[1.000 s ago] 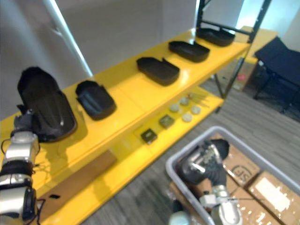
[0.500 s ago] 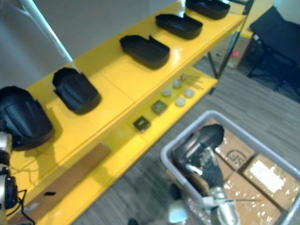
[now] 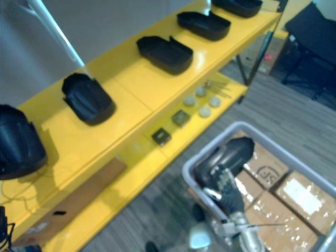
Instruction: Walk over and take plastic housings, then place them on the shelf
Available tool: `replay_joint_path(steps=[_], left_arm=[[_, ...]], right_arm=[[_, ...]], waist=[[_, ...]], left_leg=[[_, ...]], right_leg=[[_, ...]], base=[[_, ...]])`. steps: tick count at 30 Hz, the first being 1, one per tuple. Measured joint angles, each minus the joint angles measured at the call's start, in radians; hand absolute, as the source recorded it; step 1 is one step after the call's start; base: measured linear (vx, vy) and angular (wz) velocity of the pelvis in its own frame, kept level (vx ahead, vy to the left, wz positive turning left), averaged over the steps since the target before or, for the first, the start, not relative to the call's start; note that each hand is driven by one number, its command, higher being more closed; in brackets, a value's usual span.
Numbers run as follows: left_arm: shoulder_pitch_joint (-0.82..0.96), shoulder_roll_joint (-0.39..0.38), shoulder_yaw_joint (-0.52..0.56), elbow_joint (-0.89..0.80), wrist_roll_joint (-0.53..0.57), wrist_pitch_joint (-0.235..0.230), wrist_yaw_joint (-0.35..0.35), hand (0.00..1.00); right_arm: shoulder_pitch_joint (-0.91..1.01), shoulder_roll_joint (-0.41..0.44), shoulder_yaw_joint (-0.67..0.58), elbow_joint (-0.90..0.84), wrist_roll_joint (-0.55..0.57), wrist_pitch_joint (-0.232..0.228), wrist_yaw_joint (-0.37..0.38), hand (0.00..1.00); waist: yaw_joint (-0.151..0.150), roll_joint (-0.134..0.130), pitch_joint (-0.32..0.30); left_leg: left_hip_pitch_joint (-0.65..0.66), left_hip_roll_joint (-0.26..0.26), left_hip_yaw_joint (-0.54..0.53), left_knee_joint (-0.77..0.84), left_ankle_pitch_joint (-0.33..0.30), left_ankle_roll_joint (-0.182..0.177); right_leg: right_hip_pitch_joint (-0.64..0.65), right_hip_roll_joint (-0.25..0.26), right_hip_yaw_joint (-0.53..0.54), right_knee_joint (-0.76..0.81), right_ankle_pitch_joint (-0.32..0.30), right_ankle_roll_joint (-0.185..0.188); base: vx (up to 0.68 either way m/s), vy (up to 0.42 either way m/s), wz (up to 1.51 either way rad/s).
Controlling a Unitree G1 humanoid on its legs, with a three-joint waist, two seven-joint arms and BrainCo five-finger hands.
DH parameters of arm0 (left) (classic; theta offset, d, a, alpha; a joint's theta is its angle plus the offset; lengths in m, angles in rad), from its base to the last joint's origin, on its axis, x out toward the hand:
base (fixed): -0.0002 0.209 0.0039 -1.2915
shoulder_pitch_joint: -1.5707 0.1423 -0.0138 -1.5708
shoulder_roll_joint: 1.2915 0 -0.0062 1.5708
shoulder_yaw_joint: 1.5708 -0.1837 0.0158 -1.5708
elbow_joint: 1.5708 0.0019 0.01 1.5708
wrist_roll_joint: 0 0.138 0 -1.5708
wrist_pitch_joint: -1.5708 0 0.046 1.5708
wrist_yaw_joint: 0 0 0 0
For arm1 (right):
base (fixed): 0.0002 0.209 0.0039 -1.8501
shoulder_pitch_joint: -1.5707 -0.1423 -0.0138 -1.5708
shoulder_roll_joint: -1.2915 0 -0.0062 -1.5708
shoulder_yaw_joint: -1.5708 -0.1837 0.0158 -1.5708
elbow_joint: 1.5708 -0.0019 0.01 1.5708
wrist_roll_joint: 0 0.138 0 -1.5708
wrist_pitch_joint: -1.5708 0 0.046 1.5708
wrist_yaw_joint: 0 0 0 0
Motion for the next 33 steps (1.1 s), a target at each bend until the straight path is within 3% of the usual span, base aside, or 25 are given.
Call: replay_joint_path(steps=[6, 7, 16, 21, 27, 33], left_arm=[[0.029, 0.001, -0.001, -0.014, -0.013, -0.018, 0.007, 1.0], [0.032, 0.001, -0.001, -0.014, -0.028, -0.019, 0.013, 0.0], [0.098, -0.001, 0.0, -0.022, -0.132, -0.049, 0.085, 0.0], [0.134, -0.027, 0.009, -0.031, -0.171, -0.077, 0.136, 0.0], [0.142, -0.068, 0.021, -0.053, -0.235, -0.111, 0.253, 0.0], [0.106, -0.069, 0.092, -0.108, -0.318, -0.25, 0.42, 0.0]], right_arm=[[-0.003, -0.006, -0.003, 0.0, 0.001, 0.0, 0.008, 0.0], [-0.003, -0.01, -0.005, 0.0, 0.002, 0.0, 0.008, 0.0], [-0.021, -0.043, -0.07, 0.0, 0.04, -0.009, 0.013, 0.0], [-0.023, -0.06, -0.092, -0.005, 0.059, -0.009, 0.053, 0.0], [-0.024, -0.064, -0.13, -0.01, 0.058, -0.026, 0.084, 0.0], [-0.043, -0.063, -0.187, -0.026, 0.057, -0.114, 0.101, 0.0]], waist=[[0.0, -0.004, 0.033], [0.0, -0.002, 0.039], [-0.003, -0.003, 0.087], [-0.007, 0.002, 0.091], [-0.011, 0.006, 0.093], [-0.011, 0.013, 0.094]], left_leg=[[-0.018, 0.001, -0.006, 0.026, -0.008, 0.007], [-0.031, 0.001, -0.008, 0.034, -0.011, 0.006], [-0.038, 0.005, 0.007, 0.062, -0.025, 0.006], [-0.05, 0.001, 0.016, 0.064, -0.025, 0.006], [-0.046, -0.001, 0.02, 0.064, -0.025, 0.006], [-0.013, -0.005, 0.025, 0.05, -0.025, 0.007]], right_leg=[[-0.014, -0.002, 0.001, 0.019, -0.007, -0.006], [-0.026, -0.002, 0.001, 0.025, -0.007, -0.006], [-0.047, 0.0, 0.019, 0.058, -0.017, 0.0], [-0.074, 0.0, 0.033, 0.075, -0.015, 0.004], [-0.075, -0.001, 0.037, 0.083, -0.017, 0.006], [-0.048, -0.003, 0.039, 0.078, -0.019, 0.008]], base=[[-0.02, 0.006, 0.01], [-0.05, 0.004, 0.03], [-0.02, 0.009, -0.04], [-0.01, 0.011, -0.06], [0.0, 0.0, 0.0], [-0.01, 0.009, 0.0]])
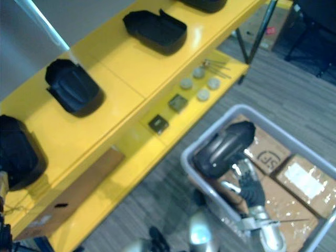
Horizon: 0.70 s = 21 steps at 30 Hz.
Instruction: Walk over and take plastic housings, then place them on the shelf
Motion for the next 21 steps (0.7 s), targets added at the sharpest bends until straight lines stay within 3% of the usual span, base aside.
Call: replay_joint_path(steps=[2, 5, 8, 10, 15, 18, 21], left_arm=[[-0.056, 0.007, 0.001, -0.028, 0.003, -0.073, 0.054, 0.0], [-0.109, 0.061, 0.001, -0.067, 0.038, -0.131, 0.085, 0.0], [-0.144, 0.093, 0.001, -0.09, 0.064, -0.159, 0.094, 0.0], [-0.165, 0.096, -0.002, -0.108, 0.083, -0.215, 0.095, 0.0], [-0.158, 0.094, 0.002, -0.277, 0.072, -0.335, 0.098, 0.0], [-0.074, 0.031, 0.069, -0.562, 0.04, -0.428, 0.068, 0.0], [0.123, -0.148, 0.115, -0.873, 0.042, -0.486, 0.013, 0.0]], right_arm=[[-0.017, 0.0, -0.029, -0.034, -0.003, -0.057, 0.0, 0.0], [-0.068, -0.001, -0.052, -0.07, -0.019, -0.109, 0.0, 0.0], [-0.108, -0.01, -0.052, -0.071, -0.021, -0.129, -0.003, 0.0], [-0.136, -0.031, -0.047, -0.071, -0.019, -0.144, -0.012, 0.0], [-0.236, -0.05, -0.038, -0.103, -0.018, -0.15, -0.038, 0.0], [-0.262, -0.049, 0.005, -0.143, -0.037, -0.139, -0.06, 0.0], [-0.267, -0.036, 0.04, -0.143, -0.089, -0.107, -0.101, 0.0]], waist=[[0.001, 0.005, -0.003], [0.012, 0.009, -0.03], [0.021, 0.018, -0.07], [0.039, 0.027, -0.126], [0.08, 0.02, -0.173], [0.103, 0.012, -0.192], [0.123, 0.017, -0.235]], left_leg=[[0.001, -0.004, -0.012, -0.005, 0.002, 0.002], [0.0, -0.007, -0.015, -0.026, 0.011, 0.004], [0.02, -0.005, -0.023, -0.041, 0.014, 0.002], [0.038, -0.002, -0.041, -0.056, 0.016, -0.001], [0.053, -0.006, -0.084, -0.07, 0.025, -0.003], [0.068, -0.014, -0.11, -0.098, 0.042, 0.002], [0.069, -0.019, -0.143, -0.099, 0.044, 0.005]], right_leg=[[0.015, -0.01, -0.011, -0.019, 0.002, 0.002], [0.028, -0.015, -0.014, -0.064, 0.023, 0.008], [0.065, -0.016, -0.029, -0.097, 0.034, 0.009], [0.101, -0.015, -0.049, -0.126, 0.034, 0.009], [0.135, -0.013, -0.095, -0.127, 0.029, 0.002], [0.156, -0.019, -0.123, -0.127, 0.028, 0.002], [0.181, -0.028, -0.16, -0.128, 0.018, 0.005]], base=[[-0.01, 0.037, 0.12], [0.0, 0.013, 0.04], [0.07, 0.017, 0.11], [0.08, 0.024, 0.21], [-0.01, 0.012, 0.23], [-0.06, 0.0, 0.29], [-0.06, 0.006, 0.31]])
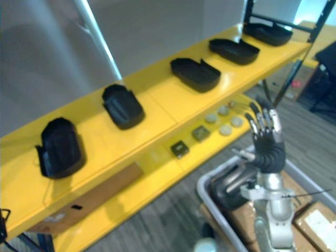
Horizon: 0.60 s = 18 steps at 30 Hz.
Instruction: Walk over and take plastic housings, then place them on the shelf
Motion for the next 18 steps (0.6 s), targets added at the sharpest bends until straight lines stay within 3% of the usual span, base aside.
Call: replay_joint_path(steps=[6, 7, 10, 13, 18], left_arm=[[0.421, -0.417, 0.001, -0.34, -0.014, -0.045, -0.11, 0.0], [0.481, -0.474, -0.011, -0.37, -0.044, -0.052, -0.142, 1.0], [0.642, -0.587, -0.069, -0.448, -0.128, -0.046, -0.217, 1.0], [0.729, -0.654, -0.153, -0.462, -0.124, 0.006, -0.267, 1.0], [0.753, -0.684, -0.172, -0.462, -0.123, 0.042, -0.323, 1.0]], right_arm=[[0.046, 0.134, 0.0, 0.005, -0.038, 0.062, -0.062, 0.0], [0.063, 0.16, 0.003, 0.007, -0.04, 0.071, -0.067, 0.0], [0.106, 0.225, 0.049, 0.011, -0.068, 0.095, -0.085, 0.0], [0.15, 0.258, 0.094, 0.047, -0.07, 0.099, -0.093, 0.0], [0.155, 0.259, 0.109, 0.095, -0.09, 0.099, -0.118, 0.0]], waist=[[0.043, -0.017, -0.026], [0.053, -0.02, -0.028], [0.064, -0.022, -0.028], [0.079, -0.028, -0.026], [0.086, -0.042, -0.024]], left_leg=[[-0.005, 0.005, -0.054, -0.017, 0.008, 0.002], [-0.005, 0.005, -0.063, -0.023, 0.015, -0.003], [-0.016, 0.003, -0.074, -0.025, 0.018, -0.003], [-0.027, 0.002, -0.091, -0.026, 0.021, -0.004], [-0.038, 0.004, -0.107, -0.026, 0.032, -0.012]], right_leg=[[0.028, 0.001, -0.065, -0.009, -0.025, -0.009], [0.032, 0.0, -0.075, -0.009, -0.027, -0.011], [0.03, -0.004, -0.09, -0.009, -0.027, -0.011], [0.027, -0.006, -0.104, -0.009, -0.032, -0.011], [0.019, -0.005, -0.124, 0.0, -0.028, -0.008]], base=[[-0.06, -0.028, 0.27], [-0.02, -0.025, 0.24], [-0.01, -0.003, 0.17], [0.01, 0.001, 0.16], [0.04, -0.003, 0.11]])
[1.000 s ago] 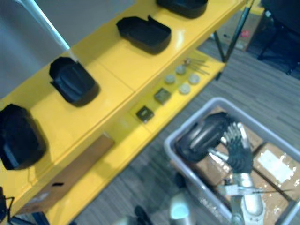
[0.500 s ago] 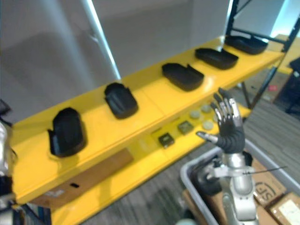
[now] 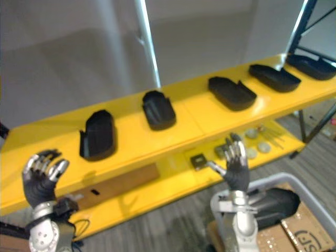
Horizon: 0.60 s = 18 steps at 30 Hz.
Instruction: Walk over and take plastic housings, then place them on the shelf
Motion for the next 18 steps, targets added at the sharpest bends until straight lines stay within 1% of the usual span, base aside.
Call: replay_joint_path(steps=[3, 4, 7, 8, 10, 11, 15, 18], left_arm=[[-0.008, 0.002, -0.021, 0.017, 0.008, 0.026, -0.015, 1.0], [-0.023, 0.004, -0.033, 0.039, 0.015, 0.045, -0.021, 1.0], [-0.061, 0.009, -0.043, 0.117, 0.016, 0.078, -0.019, 1.0], [-0.065, 0.015, -0.047, 0.132, 0.016, 0.082, -0.018, 1.0], [-0.079, 0.049, -0.067, 0.173, 0.014, 0.096, -0.006, 1.0], [-0.086, 0.051, -0.067, 0.183, 0.014, 0.101, 0.002, 1.0], [-0.148, 0.06, -0.067, 0.26, 0.014, 0.16, 0.041, 1.0], [-0.186, 0.092, -0.065, 0.324, 0.014, 0.187, 0.063, 1.0]], right_arm=[[0.0, -0.001, 0.014, 0.013, -0.016, 0.0, -0.018, 0.0], [-0.003, -0.006, 0.028, 0.027, -0.017, 0.0, -0.031, 0.0], [-0.005, -0.011, 0.059, 0.046, -0.017, 0.0, -0.048, 0.0], [-0.005, -0.011, 0.062, 0.048, -0.017, 0.0, -0.051, 0.0], [-0.005, -0.015, 0.064, 0.062, -0.017, 0.0, -0.053, 0.0], [-0.005, -0.016, 0.064, 0.066, -0.017, 0.0, -0.053, 0.0], [-0.005, -0.027, 0.065, 0.069, -0.017, -0.001, -0.055, 0.0], [-0.004, -0.028, 0.064, 0.07, -0.017, -0.001, -0.055, 0.0]], waist=[[0.01, -0.007, 0.001], [0.014, -0.011, 0.002], [0.016, -0.019, 0.007], [0.015, -0.019, 0.006], [0.015, -0.02, 0.006], [0.015, -0.02, 0.006], [0.014, -0.02, 0.006], [0.011, -0.022, 0.007]], left_leg=[[-0.001, 0.0, 0.0, 0.0, 0.0, -0.001], [0.0, 0.0, 0.0, -0.001, 0.0, -0.001], [0.0, 0.001, 0.003, -0.001, 0.0, -0.001], [0.0, 0.001, 0.004, -0.001, 0.0, 0.0], [0.002, 0.002, 0.013, -0.001, -0.001, 0.0], [0.002, 0.002, 0.015, -0.001, -0.001, 0.0], [0.004, 0.004, 0.033, -0.002, -0.002, 0.0], [0.012, 0.008, 0.047, -0.002, -0.003, -0.003]], right_leg=[[0.0, 0.0, 0.0, 0.0, 0.0, 0.0], [-0.001, 0.0, 0.0, 0.0, 0.0, 0.0], [-0.002, 0.001, 0.001, 0.0, 0.0, 0.0], [-0.002, 0.001, 0.002, 0.0, -0.001, 0.0], [-0.007, 0.002, 0.008, -0.003, -0.001, 0.0], [-0.009, 0.002, 0.01, -0.005, -0.001, 0.0], [-0.019, 0.005, 0.026, -0.009, -0.001, 0.0], [-0.02, 0.01, 0.037, -0.009, 0.001, -0.001]], base=[[0.01, 0.002, 0.01], [0.0, 0.0, 0.0], [0.0, 0.0, 0.0], [-0.02, 0.003, -0.05], [-0.02, 0.003, -0.09], [-0.03, 0.001, -0.1], [-0.02, 0.0, -0.11], [-0.01, -0.004, -0.14]])
